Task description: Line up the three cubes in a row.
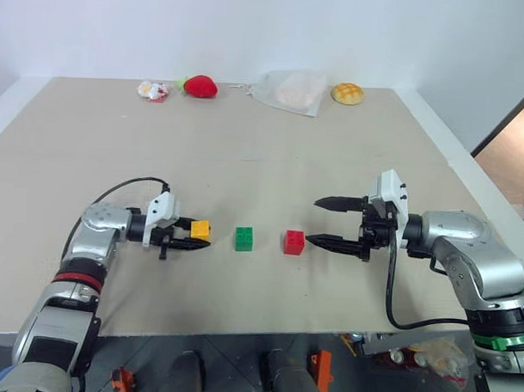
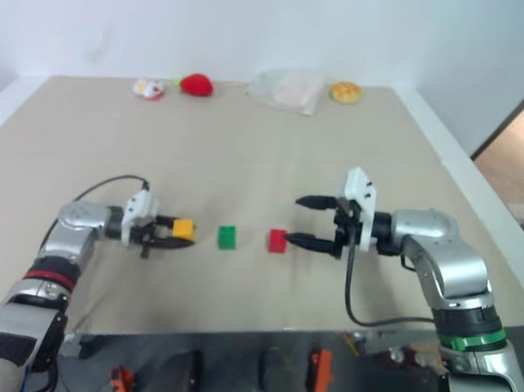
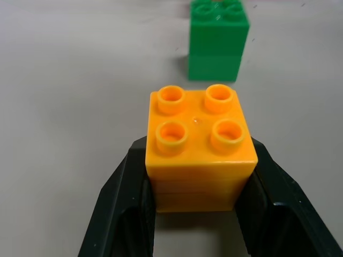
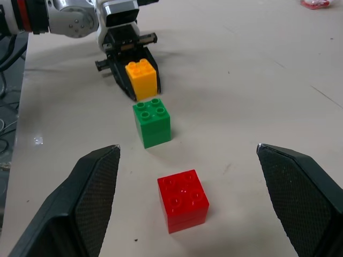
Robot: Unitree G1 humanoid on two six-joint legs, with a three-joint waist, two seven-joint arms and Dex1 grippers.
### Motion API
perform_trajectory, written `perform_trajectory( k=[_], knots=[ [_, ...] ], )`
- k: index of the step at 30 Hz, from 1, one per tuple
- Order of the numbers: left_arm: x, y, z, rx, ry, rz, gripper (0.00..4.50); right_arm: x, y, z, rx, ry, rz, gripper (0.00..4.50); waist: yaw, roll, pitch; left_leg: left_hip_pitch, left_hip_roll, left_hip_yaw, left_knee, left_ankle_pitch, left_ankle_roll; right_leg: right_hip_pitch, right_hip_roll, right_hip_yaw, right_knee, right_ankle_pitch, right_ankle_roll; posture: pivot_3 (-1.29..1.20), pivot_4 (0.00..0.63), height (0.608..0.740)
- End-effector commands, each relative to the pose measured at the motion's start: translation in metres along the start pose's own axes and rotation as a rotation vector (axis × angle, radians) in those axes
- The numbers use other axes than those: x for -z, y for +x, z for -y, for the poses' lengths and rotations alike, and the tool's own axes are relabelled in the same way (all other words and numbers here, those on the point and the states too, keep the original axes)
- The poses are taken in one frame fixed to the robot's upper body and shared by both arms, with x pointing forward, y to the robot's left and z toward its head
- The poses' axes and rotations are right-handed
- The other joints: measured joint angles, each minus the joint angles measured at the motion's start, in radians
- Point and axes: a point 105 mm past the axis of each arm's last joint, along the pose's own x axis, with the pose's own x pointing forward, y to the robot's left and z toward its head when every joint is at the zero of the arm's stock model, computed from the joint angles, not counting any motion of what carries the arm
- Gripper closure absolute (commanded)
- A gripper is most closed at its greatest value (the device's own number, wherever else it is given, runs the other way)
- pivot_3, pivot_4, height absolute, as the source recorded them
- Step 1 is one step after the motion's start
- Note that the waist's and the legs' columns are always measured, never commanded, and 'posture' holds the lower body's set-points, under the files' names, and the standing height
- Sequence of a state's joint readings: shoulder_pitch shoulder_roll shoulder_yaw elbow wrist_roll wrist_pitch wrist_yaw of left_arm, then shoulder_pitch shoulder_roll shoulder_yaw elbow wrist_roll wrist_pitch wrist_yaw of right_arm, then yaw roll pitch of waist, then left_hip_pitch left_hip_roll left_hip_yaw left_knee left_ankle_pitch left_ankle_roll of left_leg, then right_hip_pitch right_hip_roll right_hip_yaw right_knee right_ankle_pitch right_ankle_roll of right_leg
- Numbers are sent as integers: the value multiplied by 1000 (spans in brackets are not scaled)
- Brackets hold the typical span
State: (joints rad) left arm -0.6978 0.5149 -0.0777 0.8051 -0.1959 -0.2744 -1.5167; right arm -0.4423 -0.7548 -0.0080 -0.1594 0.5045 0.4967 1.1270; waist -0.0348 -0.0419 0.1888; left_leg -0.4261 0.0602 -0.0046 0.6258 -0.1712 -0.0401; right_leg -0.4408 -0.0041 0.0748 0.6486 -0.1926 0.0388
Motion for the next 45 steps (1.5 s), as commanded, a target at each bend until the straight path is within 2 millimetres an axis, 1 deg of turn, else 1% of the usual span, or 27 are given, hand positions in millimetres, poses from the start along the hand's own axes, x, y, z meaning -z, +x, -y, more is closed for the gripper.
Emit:
perform_trajectory(
  k=[1, 3, 5, 7, 11, 16, 21, 28, 35, 39, 42, 44, 45],
  knots=[
    [-8, 2, 0, 32, 22, 10, 3168, -12, -1, 0, 11, -47, 29, 252, -1, 0, 0, 0, 0, 0, 0, 0, 0, 0, 0, 0, 0, 0, 0, 0, 150, 739],
    [-5, 2, 1, 37, 16, 4, 3168, -12, -1, 0, 13, -47, 29, 252, -2, 0, 0, 0, 0, 0, 0, 0, 0, 0, 0, 0, 0, 0, 0, 0, 150, 739],
    [4, -3, 5, 36, 5, -25, 3168, -12, 1, 2, 14, -48, 30, 252, -4, 0, 0, 0, 0, 0, 0, 0, 0, 0, 0, 0, 0, 0, 0, 0, 150, 739],
    [9, -6, 6, 19, -14, -31, 3168, -13, 2, 3, 14, -48, 31, 252, -7, 0, 0, 0, 0, 0, 0, 0, 0, 0, 0, 0, 0, 0, 0, 0, 150, 739],
    [6, -8, 7, 6, -36, 5, 3168, -13, 2, 3, 8, -50, 32, 252, -10, 0, 0, 0, 0, 0, 0, 0, 0, 0, 0, 0, 0, 0, 0, 0, 150, 739],
    [-4, -3, 16, 40, -27, 50, 3168, -15, 3, 4, 0, -53, 32, 252, -13, 0, 0, 0, 0, 0, 0, 0, 0, 0, 0, 0, 0, 0, 0, 0, 150, 739],
    [1, -13, 18, 22, -45, 25, 3168, -15, 5, 5, -6, -54, 29, 252, -12, 0, 0, 0, 0, -1, 0, 0, 0, 0, 1, 0, 0, 0, 0, 0, 150, 739],
    [1, -22, 12, -20, -52, 15, 3168, -14, 5, 6, -6, -53, 26, 252, -14, 0, 0, 1, 1, -1, 0, 0, 0, 0, 2, 0, 1, 0, -1, 0, 150, 739],
    [4, -36, 8, -44, -58, -12, 3168, -14, 6, 7, -9, -55, 24, 252, -15, 0, 0, 2, 1, -1, 0, 0, 0, 0, 2, 0, 1, 0, -1, 0, 150, 739],
    [5, -38, 7, -49, -58, -16, 3168, -13, 6, 7, -8, -55, 22, 252, -15, 0, 0, 2, 2, -1, 0, 0, 0, 0, 2, 0, 1, 0, -1, 0, 150, 739],
    [7, -35, 5, -69, -35, -24, 3168, -13, 6, 8, -5, -55, 23, 252, -14, 0, 0, 2, 2, -1, 0, 0, 0, 0, 2, 0, 1, 0, -1, 0, 150, 739],
    [8, -33, 4, -81, -14, -29, 2076, -13, 6, 8, -3, -56, 24, 252, -14, 0, 0, 2, 2, -1, 0, 0, 0, 0, 2, 0, 1, 0, -1, 0, 150, 739],
    [9, -32, 3, -85, -12, -29, 1849, -13, 7, 8, -3, -56, 24, 252, -14, 0, 0, 2, 2, -1, 0, 0, 1, 0, 2, 0, 1, 1, -1, 0, 150, 739]
  ],
)
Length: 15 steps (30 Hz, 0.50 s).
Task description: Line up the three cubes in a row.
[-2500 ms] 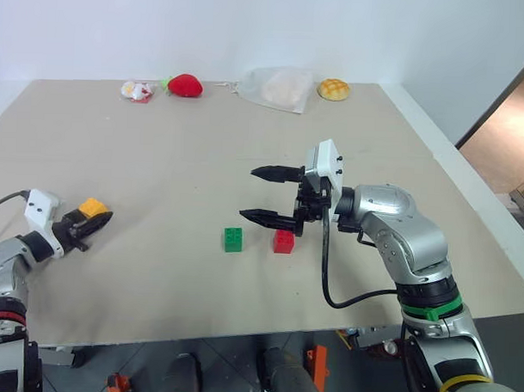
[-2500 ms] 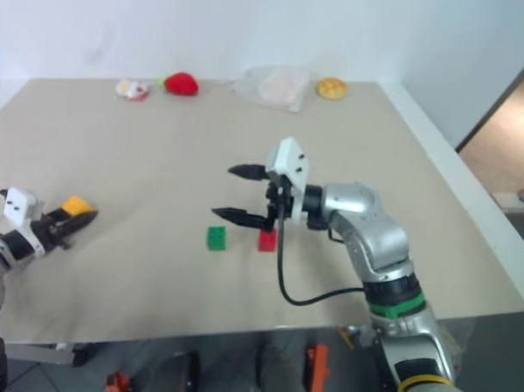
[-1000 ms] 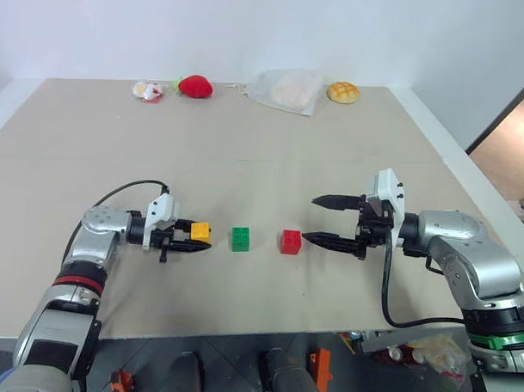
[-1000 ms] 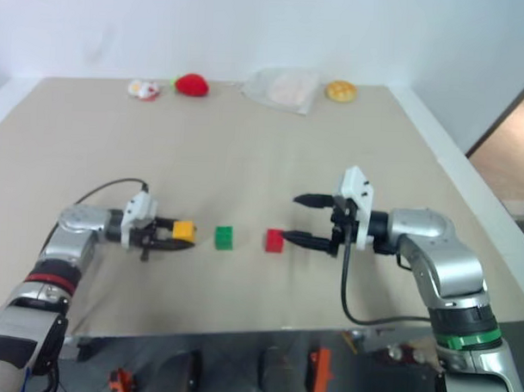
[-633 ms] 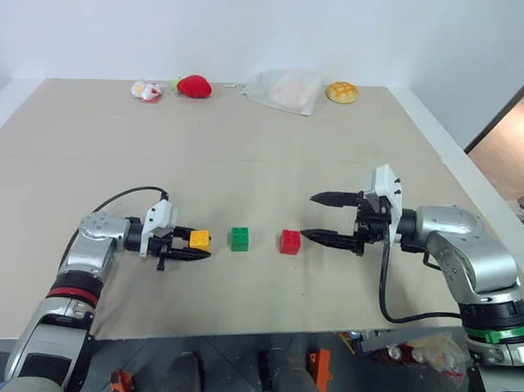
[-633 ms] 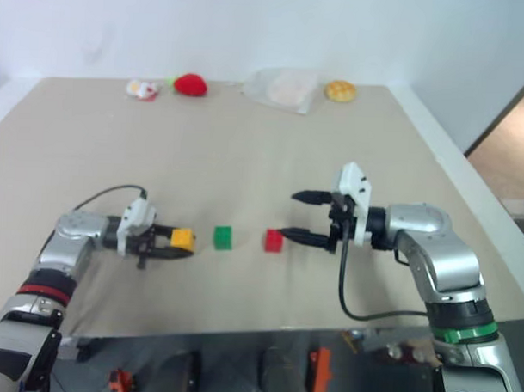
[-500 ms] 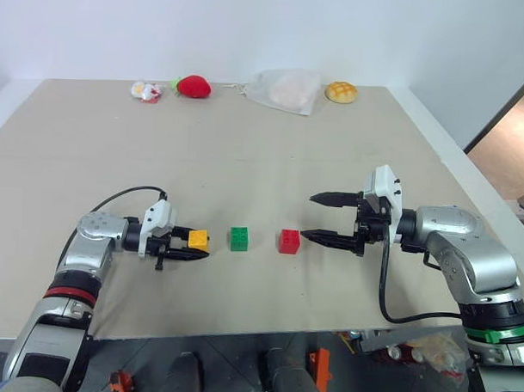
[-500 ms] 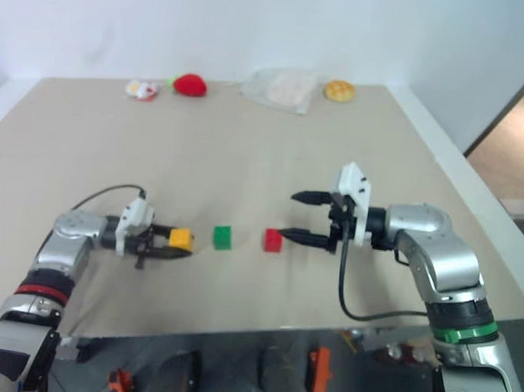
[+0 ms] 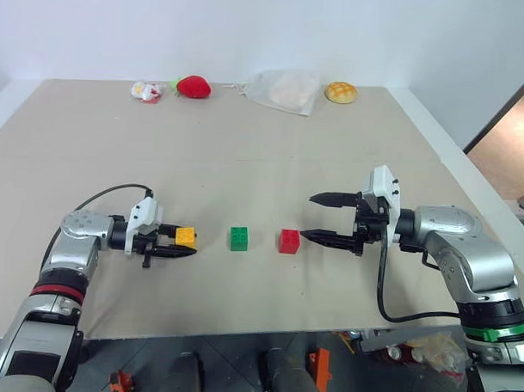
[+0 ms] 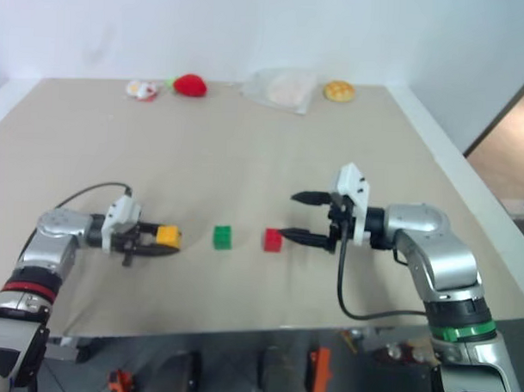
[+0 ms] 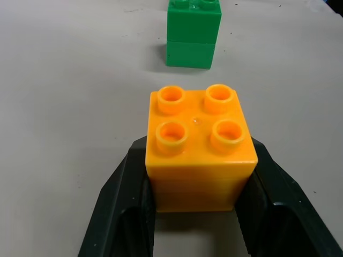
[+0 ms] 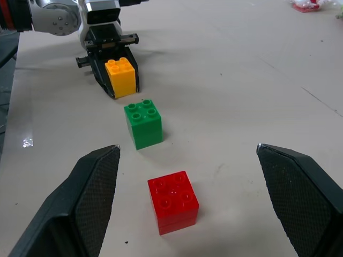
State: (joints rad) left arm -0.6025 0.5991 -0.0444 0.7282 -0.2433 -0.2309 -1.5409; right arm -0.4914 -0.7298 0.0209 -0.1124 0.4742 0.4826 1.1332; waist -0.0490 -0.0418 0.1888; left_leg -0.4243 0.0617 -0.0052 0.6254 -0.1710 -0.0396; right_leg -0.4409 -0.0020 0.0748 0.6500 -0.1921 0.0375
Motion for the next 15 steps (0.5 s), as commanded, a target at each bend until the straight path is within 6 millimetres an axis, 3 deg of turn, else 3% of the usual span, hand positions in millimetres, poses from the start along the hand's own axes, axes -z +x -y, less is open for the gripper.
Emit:
perform_trajectory(
  k=[1, 5, 10, 15],
  knots=[
    [-3, -2, -9, -58, 46, -4, 1377, -12, -1, 3, 3, -45, 24, 252, 1, 0, 0, 0, 0, 0, 0, 0, 0, 0, 0, 0, 0, 0, 0, 0, 150, 739],
    [-4, -6, -8, -72, 58, 3, 120, -12, -2, 3, 5, -45, 25, 252, 1, 0, 0, 0, 0, 0, 0, 1, 1, 0, 0, 0, 0, 1, 0, 0, 150, 739],
    [-2, -27, -1, -77, 38, -30, 120, -13, -5, 5, 7, -48, 22, 252, -2, 0, 0, 0, 0, 0, -1, 1, 1, -1, 0, 0, 0, 0, -1, 0, 150, 739],
    [1, -70, 19, -81, -48, -106, 120, -17, -10, 11, 7, -61, 20, 252, -6, 0, 0, 0, 2, 0, -5, 0, 1, -2, 3, 0, 0, -1, -3, 0, 150, 739]
  ],
)
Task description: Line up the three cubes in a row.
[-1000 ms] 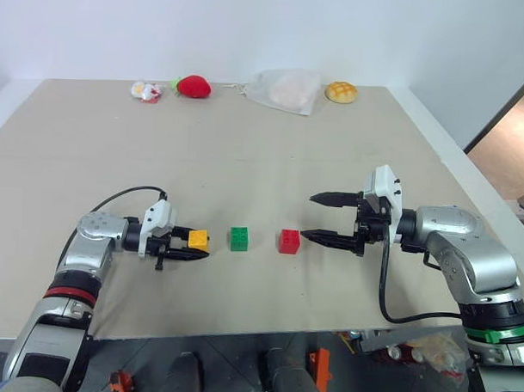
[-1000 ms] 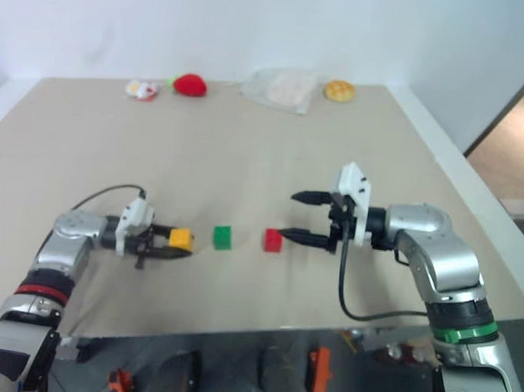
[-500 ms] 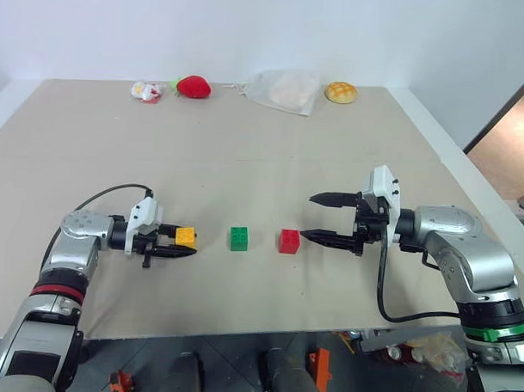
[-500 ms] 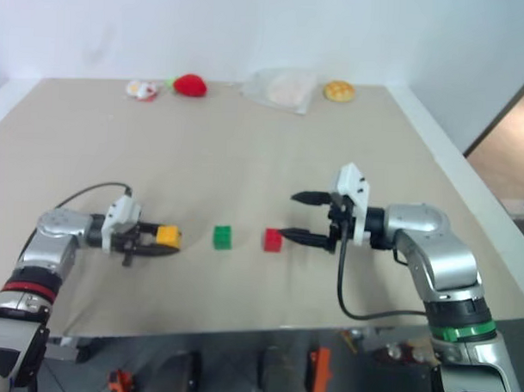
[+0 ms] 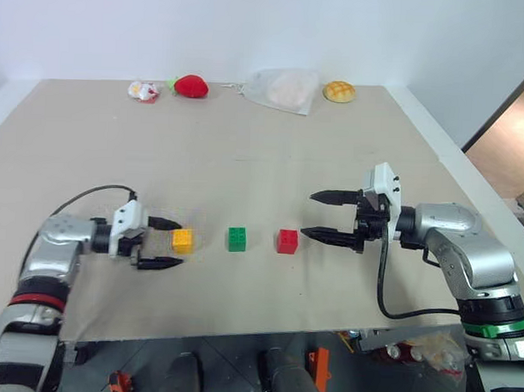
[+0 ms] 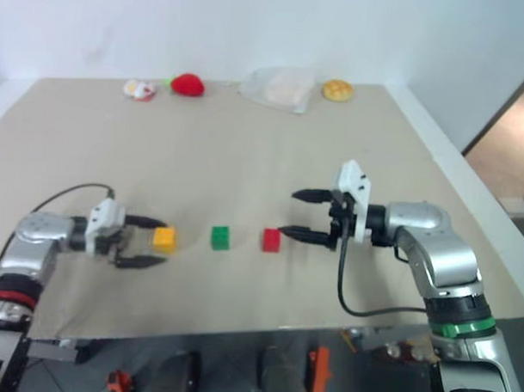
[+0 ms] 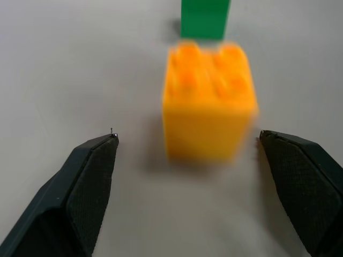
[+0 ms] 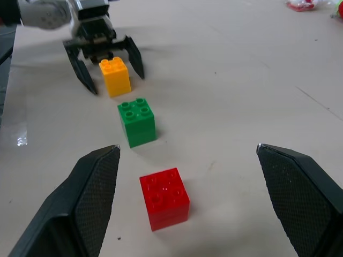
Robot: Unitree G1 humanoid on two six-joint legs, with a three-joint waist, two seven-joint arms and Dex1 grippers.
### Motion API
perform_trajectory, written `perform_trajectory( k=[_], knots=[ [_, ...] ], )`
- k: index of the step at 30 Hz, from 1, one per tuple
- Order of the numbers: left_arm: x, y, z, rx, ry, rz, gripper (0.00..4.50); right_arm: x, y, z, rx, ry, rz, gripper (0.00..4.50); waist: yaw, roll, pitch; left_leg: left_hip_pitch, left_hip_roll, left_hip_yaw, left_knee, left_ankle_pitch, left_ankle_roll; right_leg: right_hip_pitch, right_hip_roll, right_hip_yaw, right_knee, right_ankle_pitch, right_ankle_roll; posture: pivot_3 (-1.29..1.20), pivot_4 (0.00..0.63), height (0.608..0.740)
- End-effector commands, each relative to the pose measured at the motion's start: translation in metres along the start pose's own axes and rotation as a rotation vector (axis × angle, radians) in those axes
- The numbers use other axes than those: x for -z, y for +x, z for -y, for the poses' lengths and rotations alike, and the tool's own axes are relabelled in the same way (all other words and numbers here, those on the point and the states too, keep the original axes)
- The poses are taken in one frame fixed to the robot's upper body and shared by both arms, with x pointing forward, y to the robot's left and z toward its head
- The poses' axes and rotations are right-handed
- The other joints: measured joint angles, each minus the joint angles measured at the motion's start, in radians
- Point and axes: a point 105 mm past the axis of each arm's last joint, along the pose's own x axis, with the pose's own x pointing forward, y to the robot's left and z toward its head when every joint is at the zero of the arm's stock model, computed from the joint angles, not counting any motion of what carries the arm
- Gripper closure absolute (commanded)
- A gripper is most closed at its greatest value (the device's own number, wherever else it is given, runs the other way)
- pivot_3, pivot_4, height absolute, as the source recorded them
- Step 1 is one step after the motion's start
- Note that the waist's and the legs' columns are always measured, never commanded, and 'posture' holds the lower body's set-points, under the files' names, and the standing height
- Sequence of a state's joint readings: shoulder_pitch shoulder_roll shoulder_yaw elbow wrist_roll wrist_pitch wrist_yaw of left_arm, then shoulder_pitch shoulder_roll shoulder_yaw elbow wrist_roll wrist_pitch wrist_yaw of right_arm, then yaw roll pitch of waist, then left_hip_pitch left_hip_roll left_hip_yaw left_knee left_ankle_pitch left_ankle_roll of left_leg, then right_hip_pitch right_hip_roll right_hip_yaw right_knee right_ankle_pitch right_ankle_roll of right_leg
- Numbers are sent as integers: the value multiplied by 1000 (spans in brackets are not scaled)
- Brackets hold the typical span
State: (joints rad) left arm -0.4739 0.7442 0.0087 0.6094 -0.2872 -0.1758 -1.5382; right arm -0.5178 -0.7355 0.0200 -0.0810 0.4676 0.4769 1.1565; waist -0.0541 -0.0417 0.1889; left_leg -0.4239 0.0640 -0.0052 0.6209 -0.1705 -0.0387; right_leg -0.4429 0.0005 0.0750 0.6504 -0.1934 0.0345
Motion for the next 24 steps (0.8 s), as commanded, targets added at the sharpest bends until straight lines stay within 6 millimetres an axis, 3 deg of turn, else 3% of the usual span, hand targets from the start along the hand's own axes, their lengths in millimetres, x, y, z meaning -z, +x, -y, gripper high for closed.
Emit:
perform_trajectory(
  k=[1, 5, 9, 13, 15, 19, 24],
  knots=[
    [-4, -31, 11, 3, -36, -41, 120, -15, -8, 7, 12, -58, 22, 252, 0, 0, 0, 0, 0, 0, -1, 0, 0, 0, 0, 0, 0, 0, 0, 0, 150, 739],
    [0, -62, 28, -69, -179, -99, 120, -14, -13, 13, 25, -58, 11, 252, 1, 1, 0, 0, 0, 1, -1, 0, 0, -1, -1, 0, 0, -1, -1, 0, 150, 739],
    [-5, -77, 6, -390, -233, -36, 120, 4, -27, 15, 74, -11, -28, 252, 11, 1, 1, 0, 0, 1, -1, 0, 0, -1, -3, -1, 0, -1, -1, 0, 150, 739],
    [-30, -93, 14, -572, -253, 106, 120, 29, -64, 16, 227, 81, -46, 252, 15, 0, 0, -1, 0, 2, 0, 0, 0, 1, -7, -4, -1, -2, 1, 0, 150, 739],
    [-33, -100, 22, -637, -279, 127, 120, 38, -76, 12, 273, 119, -61, 252, 13, 0, 0, -2, 0, 4, 0, -2, -3, 1, -9, -3, -2, -5, 3, 0, 150, 739],
    [-30, -104, 26, -698, -336, 155, 120, 44, -81, 14, 306, 140, -70, 252, 3, 0, 0, 1, 0, 6, 0, -3, -4, 1, -7, -2, -1, -5, 3, 0, 150, 739],
    [-34, -86, 24, -678, -373, 191, 120, 36, -67, 20, 293, 132, -31, 252, 3, 0, 0, 4, 0, 3, 1, -3, -3, 1, -5, -2, -1, -2, -1, 0, 150, 739]
  ],
)
